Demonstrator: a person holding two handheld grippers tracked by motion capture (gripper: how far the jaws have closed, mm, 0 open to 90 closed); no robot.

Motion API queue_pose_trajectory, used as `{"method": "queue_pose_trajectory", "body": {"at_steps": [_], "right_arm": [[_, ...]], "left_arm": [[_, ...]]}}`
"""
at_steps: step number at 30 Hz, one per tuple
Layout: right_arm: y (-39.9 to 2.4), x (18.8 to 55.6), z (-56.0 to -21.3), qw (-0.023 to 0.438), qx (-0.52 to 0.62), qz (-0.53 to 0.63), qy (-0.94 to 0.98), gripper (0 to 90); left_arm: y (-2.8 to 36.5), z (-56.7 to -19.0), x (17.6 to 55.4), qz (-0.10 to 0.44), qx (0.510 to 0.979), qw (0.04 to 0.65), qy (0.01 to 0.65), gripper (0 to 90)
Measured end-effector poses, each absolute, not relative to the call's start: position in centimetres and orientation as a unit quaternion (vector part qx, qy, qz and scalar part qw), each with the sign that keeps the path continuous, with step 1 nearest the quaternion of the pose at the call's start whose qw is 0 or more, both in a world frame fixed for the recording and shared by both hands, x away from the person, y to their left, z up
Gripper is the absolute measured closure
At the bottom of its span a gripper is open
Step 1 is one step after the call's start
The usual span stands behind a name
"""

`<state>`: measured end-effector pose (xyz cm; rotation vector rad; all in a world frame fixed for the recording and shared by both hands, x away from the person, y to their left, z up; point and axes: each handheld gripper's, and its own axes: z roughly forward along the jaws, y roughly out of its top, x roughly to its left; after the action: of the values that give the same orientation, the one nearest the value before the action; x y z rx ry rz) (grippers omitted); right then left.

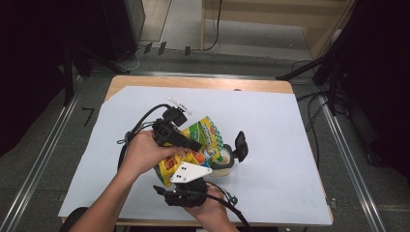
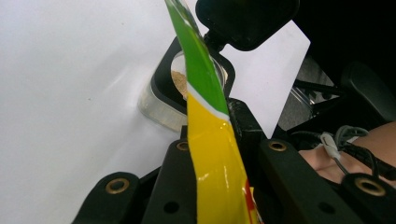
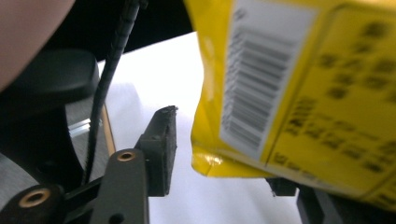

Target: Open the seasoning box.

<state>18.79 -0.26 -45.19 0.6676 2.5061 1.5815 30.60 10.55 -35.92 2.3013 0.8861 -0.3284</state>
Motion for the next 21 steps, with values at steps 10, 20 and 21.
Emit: {"method": "queue_pose_trajectory", "body": {"at_steps": [10, 20, 21], "right_arm": [[-0.3, 18.8, -45.3, 0.047, 0.237, 0.524, 0.817, 63.8], [-0.7, 19.7, -44.7, 0.026, 0.255, 0.549, 0.796, 63.8], [-0.7, 19.7, -44.7, 0.025, 0.255, 0.548, 0.796, 63.8]], "left_arm": [[10.3, -36.0, 30.9, -0.144, 0.869, 0.323, 0.345, 74.3], [9.8, -34.9, 31.5, -0.132, 0.874, 0.315, 0.346, 76.2], [9.7, -34.9, 31.6, -0.129, 0.874, 0.313, 0.349, 78.7]]}}
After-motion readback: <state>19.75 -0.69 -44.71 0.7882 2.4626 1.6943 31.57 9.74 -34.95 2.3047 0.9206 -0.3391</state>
